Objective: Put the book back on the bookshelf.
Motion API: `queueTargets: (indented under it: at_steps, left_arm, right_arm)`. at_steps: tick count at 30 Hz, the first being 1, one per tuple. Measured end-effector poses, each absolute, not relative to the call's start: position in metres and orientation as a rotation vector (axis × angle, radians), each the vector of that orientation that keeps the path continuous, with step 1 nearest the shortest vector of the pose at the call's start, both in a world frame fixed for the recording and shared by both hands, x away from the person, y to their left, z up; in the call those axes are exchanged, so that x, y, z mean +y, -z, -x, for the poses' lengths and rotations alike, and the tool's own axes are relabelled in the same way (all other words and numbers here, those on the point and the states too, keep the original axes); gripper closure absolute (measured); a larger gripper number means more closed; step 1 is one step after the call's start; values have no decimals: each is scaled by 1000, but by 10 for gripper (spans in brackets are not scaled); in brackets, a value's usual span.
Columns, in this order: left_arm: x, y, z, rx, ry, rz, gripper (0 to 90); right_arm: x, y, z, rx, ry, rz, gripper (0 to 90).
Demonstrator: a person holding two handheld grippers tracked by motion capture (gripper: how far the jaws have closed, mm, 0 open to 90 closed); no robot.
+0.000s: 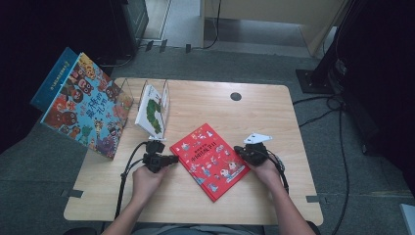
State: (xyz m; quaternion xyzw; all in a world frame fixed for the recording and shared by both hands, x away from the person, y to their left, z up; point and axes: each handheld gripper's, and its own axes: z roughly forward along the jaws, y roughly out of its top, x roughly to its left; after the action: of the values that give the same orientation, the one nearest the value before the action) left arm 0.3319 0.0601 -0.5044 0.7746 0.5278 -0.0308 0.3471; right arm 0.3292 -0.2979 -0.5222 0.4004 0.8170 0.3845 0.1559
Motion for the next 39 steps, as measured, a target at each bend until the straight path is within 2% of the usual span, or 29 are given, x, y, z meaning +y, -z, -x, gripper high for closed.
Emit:
queueTargets:
  at_steps: [10, 23, 32, 39]
  left_arm:
    - [51, 506, -352, 1383, 118, -1976, 886]
    - [42, 504, -367, 1376, 85, -2003, 885]
    - [42, 503, -370, 1359, 84, -2034, 870]
    - [46, 497, -357, 1341, 124, -2034, 867]
  right_arm:
    - [-304, 522, -306, 2316, -1089, -1177, 900]
    - [-302, 522, -279, 2315, -1078, -1186, 900]
    - [-302, 521, -278, 2335, -1100, -1197, 891]
    - [-309, 514, -282, 2289, -1152, -1243, 874]
